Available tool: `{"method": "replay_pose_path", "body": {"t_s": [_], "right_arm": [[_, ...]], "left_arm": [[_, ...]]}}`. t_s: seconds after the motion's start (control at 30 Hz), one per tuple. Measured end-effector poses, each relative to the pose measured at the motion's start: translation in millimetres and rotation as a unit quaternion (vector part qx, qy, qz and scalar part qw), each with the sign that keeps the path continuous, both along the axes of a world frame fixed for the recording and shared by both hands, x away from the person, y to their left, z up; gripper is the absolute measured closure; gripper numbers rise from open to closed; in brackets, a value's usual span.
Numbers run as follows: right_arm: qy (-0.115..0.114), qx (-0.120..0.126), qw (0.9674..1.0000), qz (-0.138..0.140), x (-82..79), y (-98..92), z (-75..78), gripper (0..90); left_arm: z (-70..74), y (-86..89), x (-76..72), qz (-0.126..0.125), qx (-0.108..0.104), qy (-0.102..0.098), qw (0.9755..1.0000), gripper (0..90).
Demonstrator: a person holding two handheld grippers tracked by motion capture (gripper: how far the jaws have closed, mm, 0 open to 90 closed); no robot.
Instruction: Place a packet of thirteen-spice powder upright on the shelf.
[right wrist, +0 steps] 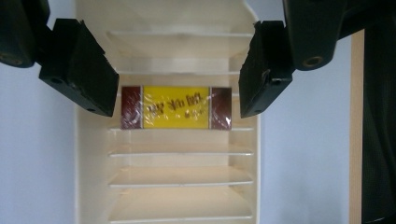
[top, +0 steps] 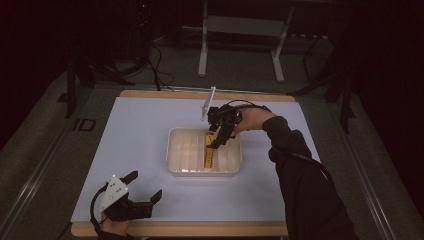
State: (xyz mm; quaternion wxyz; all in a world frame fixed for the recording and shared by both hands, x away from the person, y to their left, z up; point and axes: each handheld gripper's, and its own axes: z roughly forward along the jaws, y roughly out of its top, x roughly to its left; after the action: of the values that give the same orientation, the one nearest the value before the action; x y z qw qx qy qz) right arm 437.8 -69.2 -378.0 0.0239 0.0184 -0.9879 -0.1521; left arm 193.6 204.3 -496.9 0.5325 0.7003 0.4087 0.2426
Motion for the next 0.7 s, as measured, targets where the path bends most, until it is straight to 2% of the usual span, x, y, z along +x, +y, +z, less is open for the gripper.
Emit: {"method": "replay_pose_path", "body": {"t_s": [0.23, 0.4, 0.53, 0.6, 0.63, 0.67, 0.7], "right_arm": [[-0.018, -0.010, 0.9997, -0.009, -0.6, -10.6, 10.3, 28.6], [-0.022, -0.012, 0.9995, -0.021, 0.4, -19.0, 15.8, 27.7], [-0.031, -0.015, 0.9984, -0.045, 2.4, -28.8, 20.2, 17.7], [-0.035, -0.017, 0.9980, -0.050, 2.4, -30.9, 21.0, 16.8], [-0.028, -0.022, 0.9980, -0.052, 2.7, -35.2, 21.8, 12.4], [-0.028, -0.022, 0.9980, -0.052, 2.7, -35.2, 21.8, 12.4], [-0.028, -0.024, 0.9973, -0.064, 3.3, -39.4, 22.3, 11.7]], "left_arm": [[0.1, -0.4, -0.1, 0.000, 0.001, 0.000, 1.0000, 0.0], [0.0, -0.9, -0.1, 0.000, 0.003, 0.000, 1.0000, 0.0], [-0.1, -1.6, -0.3, -0.002, 0.006, 0.001, 1.0000, 0.0], [-0.1, -1.8, -0.3, -0.002, 0.008, 0.001, 1.0000, 0.0], [0.0, -2.3, -0.4, -0.002, 0.008, 0.001, 1.0000, 0.0], [0.0, -2.3, -0.4, -0.002, 0.008, 0.001, 1.0000, 0.0], [0.0, -2.4, -0.5, -0.003, 0.008, 0.001, 1.0000, 0.0]]}}
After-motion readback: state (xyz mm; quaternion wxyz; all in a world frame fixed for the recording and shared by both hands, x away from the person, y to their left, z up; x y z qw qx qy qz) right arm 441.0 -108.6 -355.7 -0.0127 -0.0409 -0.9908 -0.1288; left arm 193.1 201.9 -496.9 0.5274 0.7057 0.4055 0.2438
